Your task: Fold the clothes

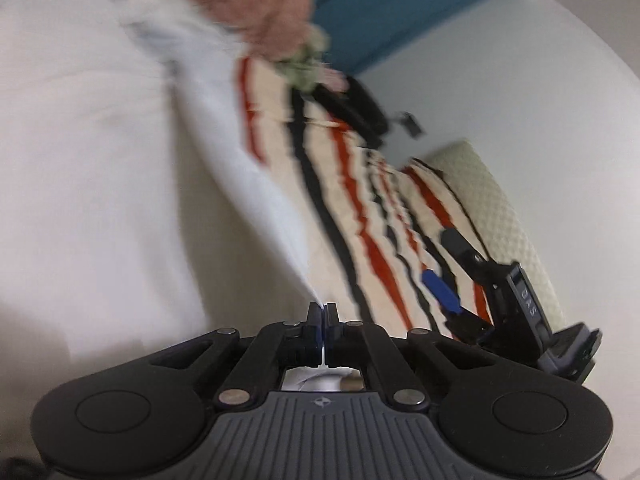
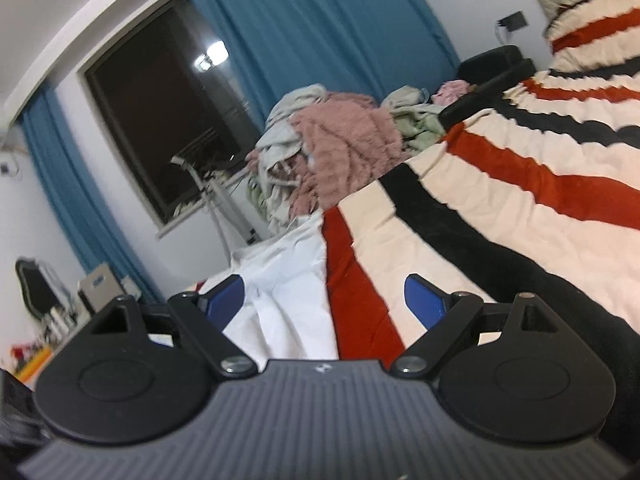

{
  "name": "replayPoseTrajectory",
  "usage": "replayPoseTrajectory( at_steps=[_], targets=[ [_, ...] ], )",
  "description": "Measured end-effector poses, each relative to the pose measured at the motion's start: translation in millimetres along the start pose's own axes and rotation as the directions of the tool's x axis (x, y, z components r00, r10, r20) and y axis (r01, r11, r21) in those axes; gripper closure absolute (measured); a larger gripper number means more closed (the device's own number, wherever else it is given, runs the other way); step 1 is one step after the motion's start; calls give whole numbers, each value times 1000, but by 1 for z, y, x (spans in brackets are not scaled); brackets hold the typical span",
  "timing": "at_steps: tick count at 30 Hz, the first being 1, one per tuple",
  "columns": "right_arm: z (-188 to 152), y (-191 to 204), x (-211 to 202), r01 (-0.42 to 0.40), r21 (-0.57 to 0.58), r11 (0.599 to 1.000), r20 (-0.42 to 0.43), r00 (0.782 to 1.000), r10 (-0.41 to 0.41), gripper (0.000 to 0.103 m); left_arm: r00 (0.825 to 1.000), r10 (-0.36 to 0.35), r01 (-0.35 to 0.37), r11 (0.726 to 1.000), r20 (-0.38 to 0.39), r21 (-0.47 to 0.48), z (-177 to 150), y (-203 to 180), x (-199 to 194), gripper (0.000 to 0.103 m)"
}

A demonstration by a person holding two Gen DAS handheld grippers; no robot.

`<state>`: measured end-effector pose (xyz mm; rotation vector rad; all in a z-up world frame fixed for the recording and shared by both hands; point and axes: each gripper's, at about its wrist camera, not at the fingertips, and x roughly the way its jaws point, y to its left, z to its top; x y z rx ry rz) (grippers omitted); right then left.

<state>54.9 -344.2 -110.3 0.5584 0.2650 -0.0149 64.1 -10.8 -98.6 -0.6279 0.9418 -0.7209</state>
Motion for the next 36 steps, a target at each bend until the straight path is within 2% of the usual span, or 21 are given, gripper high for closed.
replayPoseTrajectory(
  at_steps=[2, 3, 5, 7, 9, 11, 13, 16, 19, 21, 22, 23, 24, 25, 27, 31, 34, 36],
  targets=[
    [-2, 6, 3, -2, -31, 1000, -26, 1000, 1, 15, 995, 99, -100, 994, -21, -42, 0, 18, -13, 103],
    [-4, 10, 5, -2, -49, 999, -42, 999, 0, 15, 986, 163, -164, 985, -31, -50, 1, 26, -17, 103],
    [-8, 16, 9, -5, -82, 997, -71, 998, -1, 15, 953, 298, -300, 953, -51, -40, 4, 38, -16, 102],
    [-12, 22, 13, -7, -116, 993, -95, 995, -4, 15, 927, 366, -369, 929, -76, -28, 5, 46, -7, 102],
    [-15, 24, 17, -11, -131, 991, -119, 993, -5, 15, 931, 356, -359, 933, -85, -24, 9, 49, -2, 102],
    [-17, 25, 22, -17, -141, 990, -141, 990, -3, 15, 933, 353, -354, 935, -67, -1, 10, 47, -1, 95],
    [-19, 27, 23, -17, -151, 988, -148, 989, -6, 15, 947, 318, -319, 947, -40, -23, 11, 47, -4, 76],
    [-21, 30, 21, -16, -170, 985, -137, 991, -8, 15, 964, 266, -265, 961, 3, -74, 12, 47, -8, 56],
    [-22, 35, 10, -22, -181, 983, -107, 994, 3, 15, 964, 266, -267, 960, -16, -82, 13, 41, -4, 50],
    [-21, 41, 1, -32, -192, 981, -86, 996, 15, 15, 959, 280, -282, 958, -47, -48, 8, 31, 14, 50],
    [-21, 46, -4, -34, -200, 979, -79, 997, 18, 15, 954, 294, -296, 955, -58, -26, 6, 25, 22, 57],
    [-20, 50, -9, -35, -207, 978, -73, 997, 21, 15, 948, 313, -314, 950, -62, -4, 3, 21, 24, 66],
    [-20, 55, -15, -38, -212, 977, -71, 997, 23, 15, 942, 328, -328, 945, -71, 13, 1, 18, 23, 91],
    [-19, 61, -22, -42, -219, 975, -72, 997, 27, 15, 936, 343, -342, 939, -80, 31, -1, 14, 22, 103],
    [-16, 73, -36, -51, -243, 969, -68, 997, 36, 15, 927, 367, -363, 930, -79, 59, -5, 6, 14, 103],
    [2, 106, -65, -44, -316, 948, -56, 998, 28, 15, 887, 459, -453, 885, -47, 103, -10, -14, -11, 103],
    [27, 133, -80, -38, -372, 927, -53, 998, 20, 15, 840, 537, -528, 842, -79, 110, -15, -24, -24, 103],
    [49, 151, -84, -41, -373, 927, -63, 998, 19, 15, 791, 602, -583, 796, -111, 160, -19, -31, -23, 103]
  ],
)
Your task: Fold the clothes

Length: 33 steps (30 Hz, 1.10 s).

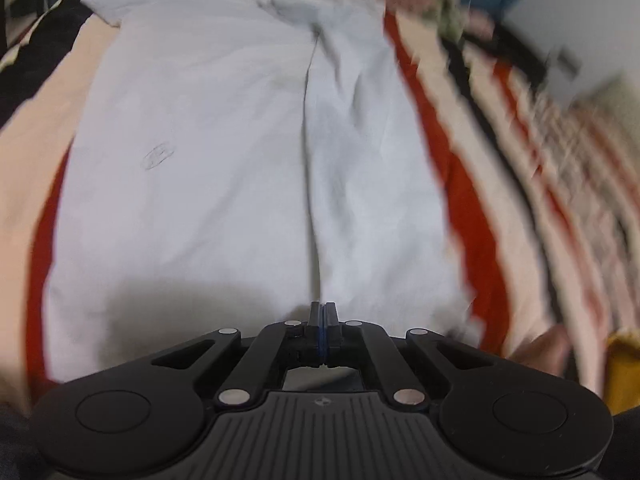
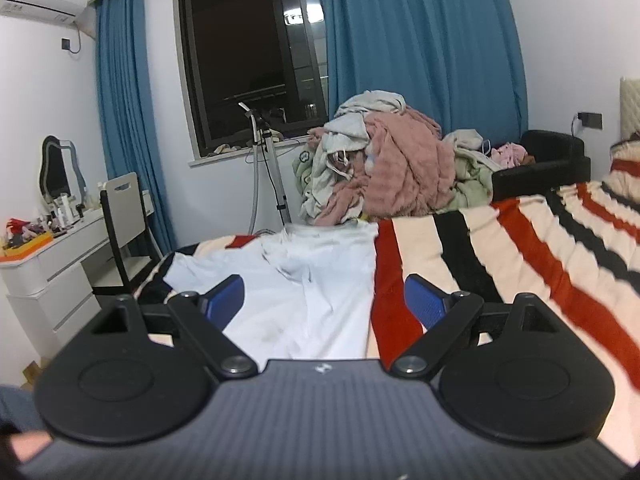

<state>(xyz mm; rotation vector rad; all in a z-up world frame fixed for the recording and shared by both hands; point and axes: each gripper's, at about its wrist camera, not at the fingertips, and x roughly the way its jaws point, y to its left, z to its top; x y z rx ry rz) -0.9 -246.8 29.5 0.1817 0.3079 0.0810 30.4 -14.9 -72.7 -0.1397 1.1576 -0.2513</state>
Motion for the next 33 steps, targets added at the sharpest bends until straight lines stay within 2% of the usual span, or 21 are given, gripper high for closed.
replayPoseTrajectory(
  at_steps=[2, 5, 7, 8, 9, 10, 11, 12, 13, 15, 18, 21, 25, 27, 29, 31, 33],
  targets=[
    [28, 9, -2, -8, 8, 1000, -16, 1000, 8, 15, 998, 60, -60, 997, 9, 37, -7, -6, -13, 103],
    [57, 23, -3, 1, -25, 1000, -2, 1000, -1, 15, 993, 74, -82, 993, 96, 80, -14, -15, -48, 100],
    [68, 32, -3, -8, -64, 998, 30, 1000, 9, 15, 985, 69, -83, 993, 157, 82, -7, -23, -63, 78],
    [70, 35, 0, -21, -73, 997, 38, 999, 24, 15, 981, 50, -64, 996, 186, 70, -5, -19, -73, 71],
    [72, 37, 3, -33, -81, 996, 45, 998, 37, 15, 977, 34, -47, 997, 210, 60, -2, -15, -80, 57],
    [70, 37, 8, -38, -79, 996, 47, 998, 42, 15, 973, 24, -39, 997, 232, 62, 3, -13, -82, 49],
    [68, 36, 14, -44, -76, 996, 48, 998, 48, 15, 964, 19, -40, 996, 266, 74, 10, -13, -83, 48],
    [63, 35, 22, -49, -71, 996, 43, 998, 52, 15, 954, 20, -48, 995, 301, 88, 17, -12, -83, 42],
    [59, 33, 30, -54, -66, 996, 37, 998, 56, 15, 941, 32, -72, 992, 336, 106, 23, -10, -82, 28],
    [48, 31, 47, -64, -56, 996, 26, 998, 65, 15, 913, 54, -118, 983, 404, 137, 35, -6, -80, 13],
    [32, 33, 81, -82, -56, 995, 1, 997, 82, 15, 878, 81, -172, 973, 472, 152, 50, 7, -75, 12],
    [20, 45, 125, -95, -80, 992, -27, 995, 93, 15, 876, 78, -157, 979, 476, 128, 63, 28, -78, 8],
    [2, 75, 201, -133, -129, 983, -102, 987, 120, 15, 832, 154, -212, 976, 533, 48, 64, 70, -95, 4],
    [-8, 98, 242, -169, -170, 971, -148, 978, 145, 20, 823, 162, -184, 983, 544, -14, 66, 96, -99, 2],
    [-22, 128, 287, -211, -218, 953, -194, 966, 169, 22, 827, 144, -111, 989, 544, -92, 71, 125, -100, 2],
    [-38, 158, 331, -264, -229, 937, -237, 949, 209, 22, 821, 119, -47, 989, 559, -142, 77, 149, -96, 2],
    [-54, 190, 370, -319, -235, 918, -268, 929, 254, 22, 812, 137, -40, 983, 567, -181, 84, 167, -90, 2]
  ],
)
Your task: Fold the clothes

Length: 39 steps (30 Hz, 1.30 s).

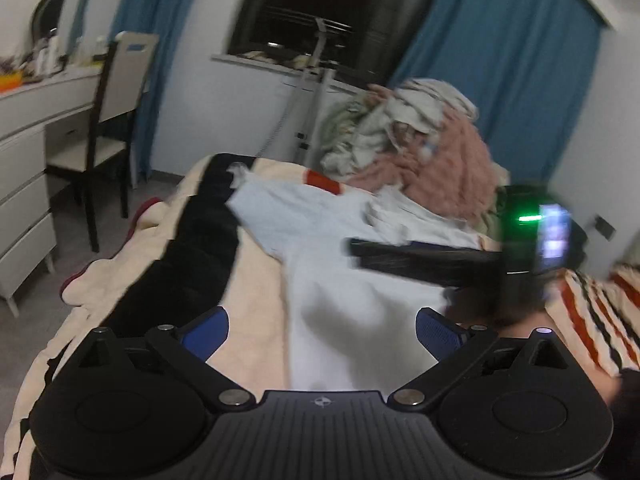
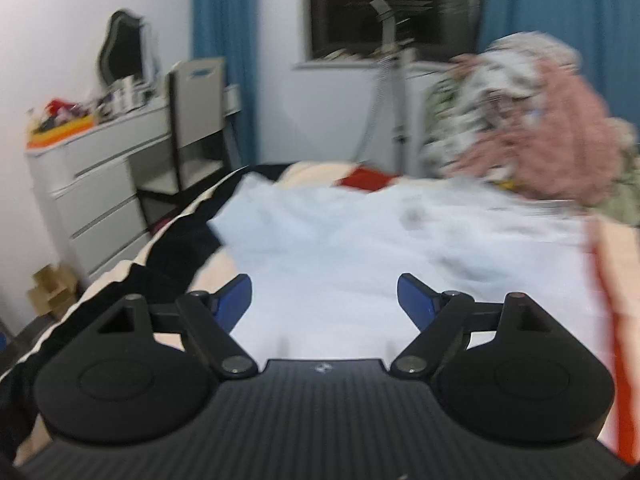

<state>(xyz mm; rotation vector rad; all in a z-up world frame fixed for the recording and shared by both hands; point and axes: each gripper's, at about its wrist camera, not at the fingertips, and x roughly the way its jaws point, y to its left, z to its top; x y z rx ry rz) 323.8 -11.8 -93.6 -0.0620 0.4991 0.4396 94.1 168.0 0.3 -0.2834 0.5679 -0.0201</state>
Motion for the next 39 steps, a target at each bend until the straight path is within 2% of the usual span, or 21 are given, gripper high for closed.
replayPoseTrajectory(
  at_steps=[5, 7, 8, 9, 11, 13, 14, 15, 16, 17, 20, 25, 27, 30, 33, 35, 37, 39],
  targets=[
    [3, 59, 118, -42, -123, 991, -44, 998, 37, 22, 998, 63, -62, 996, 22, -61, 2, 25, 32, 2],
    [4, 77, 156, -28, -178, 984, -58, 998, 17, 24, 997, 77, -76, 993, 16, -93, 3, 34, 47, 2],
    [4, 82, 171, -8, -203, 979, -59, 998, -4, 31, 996, 83, -81, 991, 15, -108, 3, 38, 54, 2],
    [6, 88, 186, 13, -226, 974, -54, 998, -26, 31, 996, 90, -87, 988, 14, -125, 3, 42, 62, 2],
    [13, 92, 204, 59, -232, 971, 0, 998, -61, 33, 994, 110, -107, 980, 12, -168, 3, 53, 75, 2],
    [22, 91, 219, 102, -212, 972, 46, 994, -95, 44, 991, 130, -128, 969, -5, -212, 3, 62, 86, 2],
    [28, 89, 226, 132, -196, 972, 57, 991, -123, 55, 990, 140, -138, 964, -10, -228, 2, 66, 91, 2],
    [33, 87, 232, 161, -185, 970, 59, 987, -152, 73, 989, 150, -149, 960, -12, -237, 3, 69, 95, 2],
    [38, 84, 238, 189, -174, 966, 58, 982, -182, 85, 987, 160, -158, 957, -12, -243, 3, 72, 98, 2],
    [43, 80, 243, 211, -168, 963, 37, 977, -208, 90, 986, 167, -164, 956, -10, -242, 3, 72, 100, 2],
    [55, 66, 237, 213, -133, 968, 43, 977, -209, 92, 984, 179, -174, 957, -1, -230, 2, 70, 102, 2],
    [82, 16, 181, 215, -61, 975, 194, 961, -200, 92, 988, 156, -152, 973, 14, -174, -1, 51, 91, 2],
    [93, -20, 154, 237, -2, 972, 250, 941, -229, 92, 992, 123, -118, 980, 22, -162, -5, 42, 82, 2],
    [97, -84, 119, 289, 124, 949, 279, 908, -313, 92, 998, 62, -58, 989, 28, -135, -15, 23, 70, 2],
    [83, -148, 95, 351, 217, 911, 262, 878, -401, 92, 1000, 17, -16, 997, 8, -73, -25, 0, 72, 2],
    [64, -192, 91, 387, 274, 880, 213, 868, -448, 92, 1000, 1, -2, 1000, -8, -31, -31, -13, 79, 2],
    [43, -228, 94, 402, 328, 855, 149, 872, -467, 92, 999, -12, 12, 1000, -36, -3, -40, -24, 90, 2],
    [20, -256, 103, 392, 372, 841, 81, 889, -450, 89, 998, -15, 16, 1000, -67, 16, -48, -31, 104, 2]
  ],
)
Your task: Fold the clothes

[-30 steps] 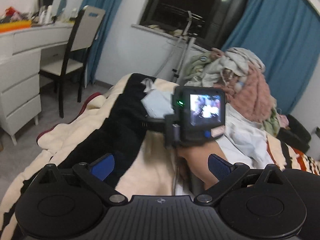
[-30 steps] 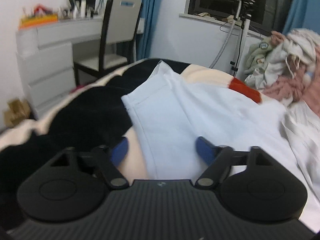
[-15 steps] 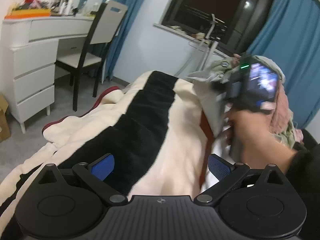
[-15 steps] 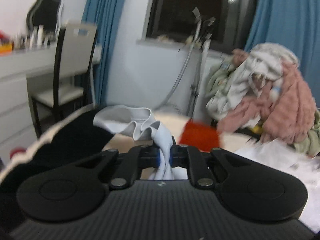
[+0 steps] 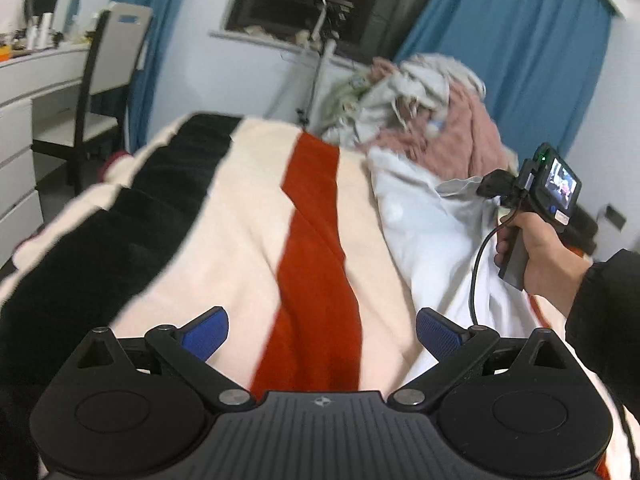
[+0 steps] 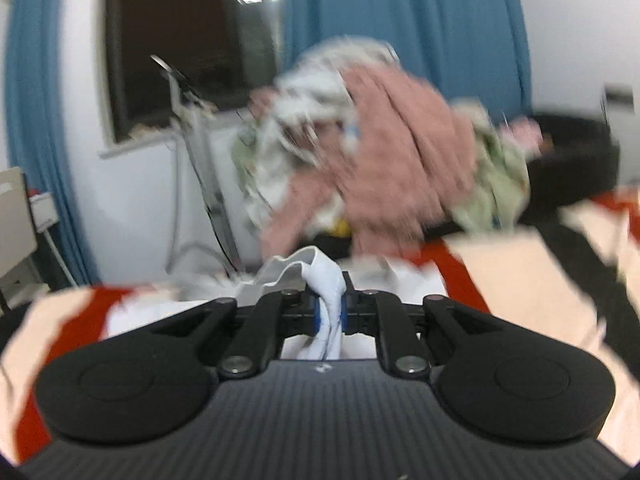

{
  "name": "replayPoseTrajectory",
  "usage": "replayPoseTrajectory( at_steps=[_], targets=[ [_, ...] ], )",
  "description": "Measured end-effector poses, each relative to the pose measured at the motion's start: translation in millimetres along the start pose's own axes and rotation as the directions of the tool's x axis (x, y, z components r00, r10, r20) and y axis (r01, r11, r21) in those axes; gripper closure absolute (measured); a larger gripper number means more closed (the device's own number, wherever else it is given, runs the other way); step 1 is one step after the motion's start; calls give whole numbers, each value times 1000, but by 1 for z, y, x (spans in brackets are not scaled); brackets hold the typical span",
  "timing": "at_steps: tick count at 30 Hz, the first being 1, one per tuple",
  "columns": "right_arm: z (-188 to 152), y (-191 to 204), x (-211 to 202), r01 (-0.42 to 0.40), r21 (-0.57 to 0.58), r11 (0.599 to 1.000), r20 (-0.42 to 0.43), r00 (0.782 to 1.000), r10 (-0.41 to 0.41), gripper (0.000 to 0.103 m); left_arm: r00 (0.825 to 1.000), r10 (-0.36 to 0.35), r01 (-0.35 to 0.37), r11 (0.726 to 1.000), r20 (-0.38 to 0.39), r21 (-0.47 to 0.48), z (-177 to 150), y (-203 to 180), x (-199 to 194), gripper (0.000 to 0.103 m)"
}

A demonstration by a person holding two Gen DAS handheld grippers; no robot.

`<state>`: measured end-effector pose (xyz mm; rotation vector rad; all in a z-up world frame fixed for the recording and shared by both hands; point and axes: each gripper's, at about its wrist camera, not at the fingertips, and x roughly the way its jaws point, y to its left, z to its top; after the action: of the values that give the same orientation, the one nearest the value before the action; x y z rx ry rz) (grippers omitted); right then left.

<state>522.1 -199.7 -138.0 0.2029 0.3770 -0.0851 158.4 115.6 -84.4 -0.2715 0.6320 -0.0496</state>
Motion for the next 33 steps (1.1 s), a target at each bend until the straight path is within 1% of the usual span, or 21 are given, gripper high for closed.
replayPoseTrajectory(
  at_steps=[1, 2, 3, 4, 5, 6, 8, 10, 12, 16, 20, 22, 25, 28, 30, 33],
  targets=[
    [-9, -11, 10, -18, 22, 1000, -43, 999, 19, 87, 1000, -2, 2, 1000, -12, 9, -3, -3, 7, 2],
    [-18, -19, 19, -31, 39, 999, -78, 996, 34, 79, 1000, -5, 5, 1000, -17, 17, -4, -6, 11, 2],
    [-26, -23, 25, -41, 47, 998, -102, 994, 45, 58, 1000, -6, 6, 1000, -18, 28, -5, -9, 16, 2],
    [-32, -26, 28, -64, 51, 997, -116, 991, 70, 45, 1000, -5, 6, 999, -18, 42, -6, -13, 19, 2],
    [-39, -28, 31, -91, 55, 994, -127, 987, 97, 23, 1000, -4, 5, 999, -17, 53, -6, -16, 22, 2],
    [-43, -27, 28, -126, 55, 991, -123, 984, 132, 16, 1000, -4, 5, 998, -14, 62, -7, -18, 24, 2],
    [-45, -21, 17, -146, 22, 989, -88, 985, 147, 16, 1000, -2, 3, 997, -9, 71, -7, -20, 26, 2],
    [-43, -17, 7, -127, -9, 992, -65, 990, 126, 16, 1000, 6, -5, 997, -16, 74, -6, -19, 30, 2],
    [-39, -17, -7, -123, -1, 992, -52, 991, 123, 16, 1000, 13, -12, 997, -13, 75, -5, -19, 30, 2],
    [-34, -18, -57, -141, -4, 990, -21, 990, 141, 16, 1000, 8, -8, 997, 1, 75, -4, -20, 21, 2],
    [-29, -21, -121, -162, -15, 987, 3, 987, 162, 16, 999, -17, 14, 994, 30, 109, -2, -24, 2, 3],
    [-32, -22, -160, -174, -17, 985, 3, 985, 174, 16, 997, -33, 24, 990, 69, 138, -2, -26, -15, 3],
    [-38, -24, -220, -190, -23, 981, -11, 982, 190, 16, 994, -53, 39, 988, 91, 153, -2, -30, -37, 3],
    [-51, -25, -282, -187, -63, 980, -8, 982, 187, 16, 991, -79, 59, 983, 110, 172, -7, -35, -60, 2],
    [-60, -28, -313, -178, -80, 981, -12, 984, 177, 16, 990, -88, 66, 980, 111, 187, -11, -40, -73, 2],
    [-77, -34, -357, -174, -75, 982, -13, 985, 174, 16, 992, -100, 85, 980, 77, 180, -19, -49, -87, 2]
  ],
)
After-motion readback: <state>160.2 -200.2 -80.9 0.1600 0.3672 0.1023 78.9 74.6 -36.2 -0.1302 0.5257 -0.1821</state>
